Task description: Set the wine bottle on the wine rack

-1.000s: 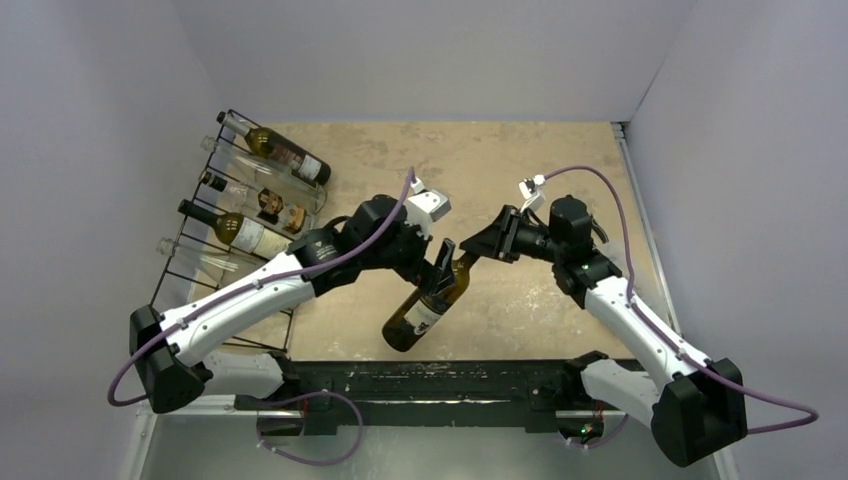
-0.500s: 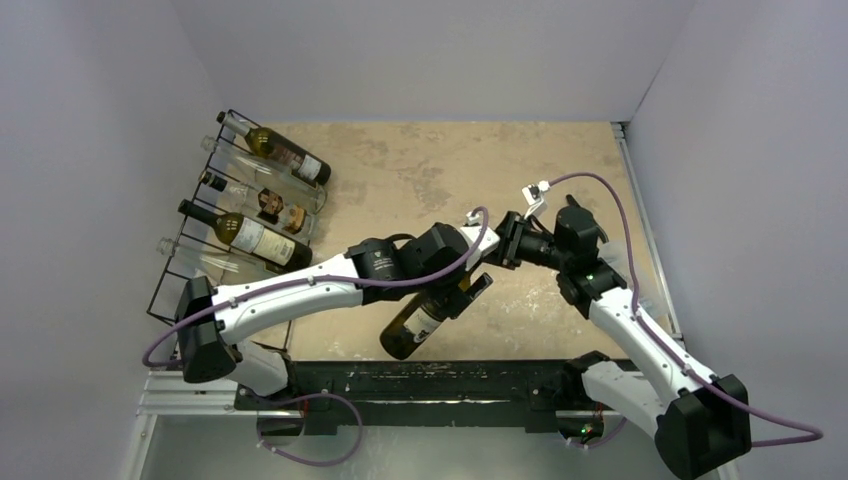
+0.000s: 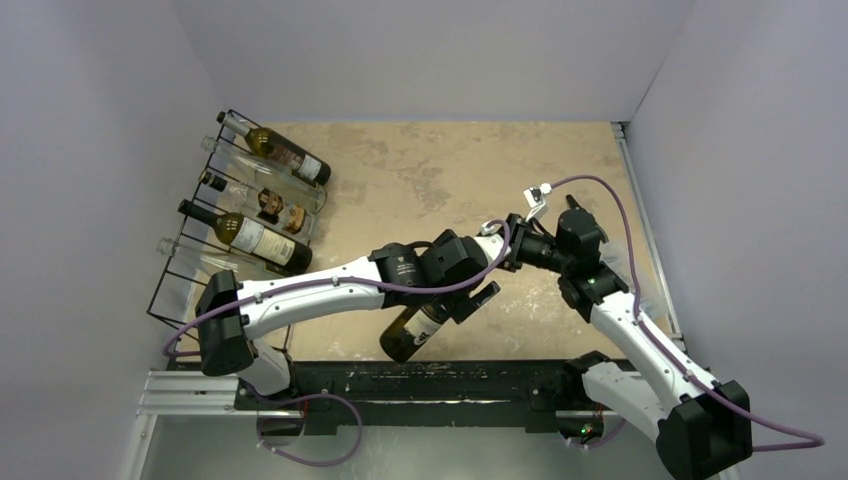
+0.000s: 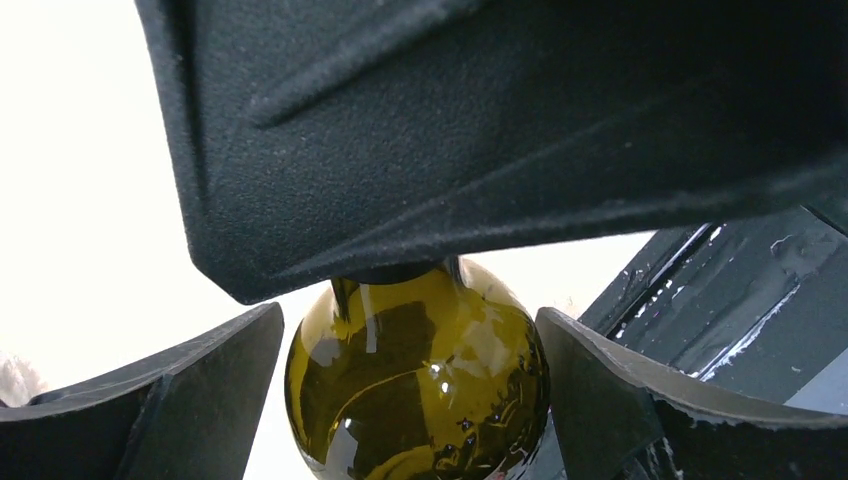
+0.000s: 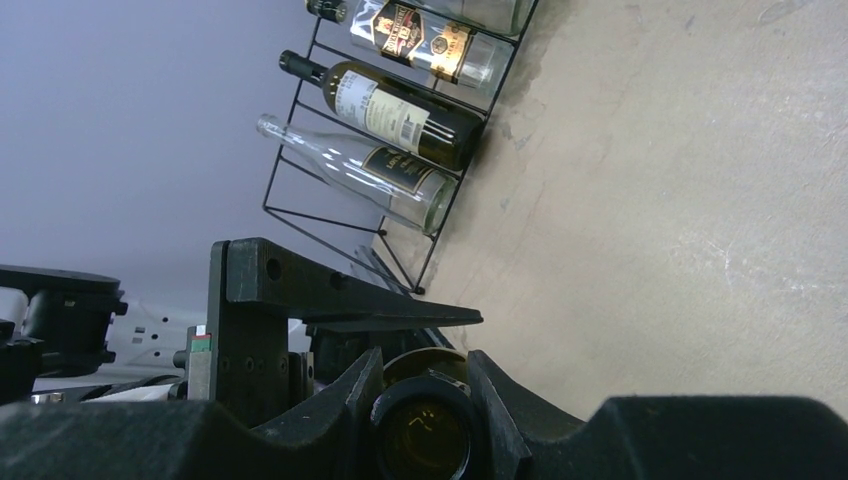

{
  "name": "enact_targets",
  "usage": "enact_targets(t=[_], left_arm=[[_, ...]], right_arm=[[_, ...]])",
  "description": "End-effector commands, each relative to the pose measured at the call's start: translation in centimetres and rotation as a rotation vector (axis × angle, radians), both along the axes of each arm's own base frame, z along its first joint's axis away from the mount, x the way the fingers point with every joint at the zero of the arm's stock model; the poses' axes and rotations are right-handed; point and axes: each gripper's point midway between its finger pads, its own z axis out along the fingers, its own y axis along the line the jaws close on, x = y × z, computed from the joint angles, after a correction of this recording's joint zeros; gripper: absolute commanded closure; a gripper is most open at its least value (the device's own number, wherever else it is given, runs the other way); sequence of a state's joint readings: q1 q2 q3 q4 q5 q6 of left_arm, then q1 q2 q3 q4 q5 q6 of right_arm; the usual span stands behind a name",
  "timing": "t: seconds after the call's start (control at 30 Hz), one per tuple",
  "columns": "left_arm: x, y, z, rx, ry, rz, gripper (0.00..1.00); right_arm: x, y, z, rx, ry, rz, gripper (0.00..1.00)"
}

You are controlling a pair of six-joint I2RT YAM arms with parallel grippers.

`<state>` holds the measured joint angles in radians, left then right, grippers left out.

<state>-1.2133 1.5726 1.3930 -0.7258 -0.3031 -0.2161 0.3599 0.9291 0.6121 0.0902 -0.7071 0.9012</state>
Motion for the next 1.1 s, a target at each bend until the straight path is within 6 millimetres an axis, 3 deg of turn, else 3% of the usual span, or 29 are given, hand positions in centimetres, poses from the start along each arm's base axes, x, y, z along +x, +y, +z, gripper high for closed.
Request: enact_targets(t=[0.0,0.13,0.27,0.73,1.07], left_arm=[[0.7,-0.4,1.5,-0.019,-0.037,0.021,0.05],[0.6,0.0,1.1,0.003,-0.031,0.03,0.17],[1.0,0.6,1.5,0.019,-0.051,0.051,0.37],[1.2,1.4,3.7,-0.025,-0.091,0.064,0.98],[1.0,2.1,4.3,-0.046,-0.1,0.072,1.0]], right_arm=[[-0.8,0.5,3.5,0.088,-0.058,0.043,1.0],[-0.7,0.5,3.8,0.09,-0.059,0.044,1.0],[-0.6,0.5,3.9,0.089,-0.059,0.036,1.0],[-0.6,0.3,3.7,0.083,-0.049,0.023,0.53],[-0.6,0.2,3.9,0.082,-0.051,0.015,0.26]])
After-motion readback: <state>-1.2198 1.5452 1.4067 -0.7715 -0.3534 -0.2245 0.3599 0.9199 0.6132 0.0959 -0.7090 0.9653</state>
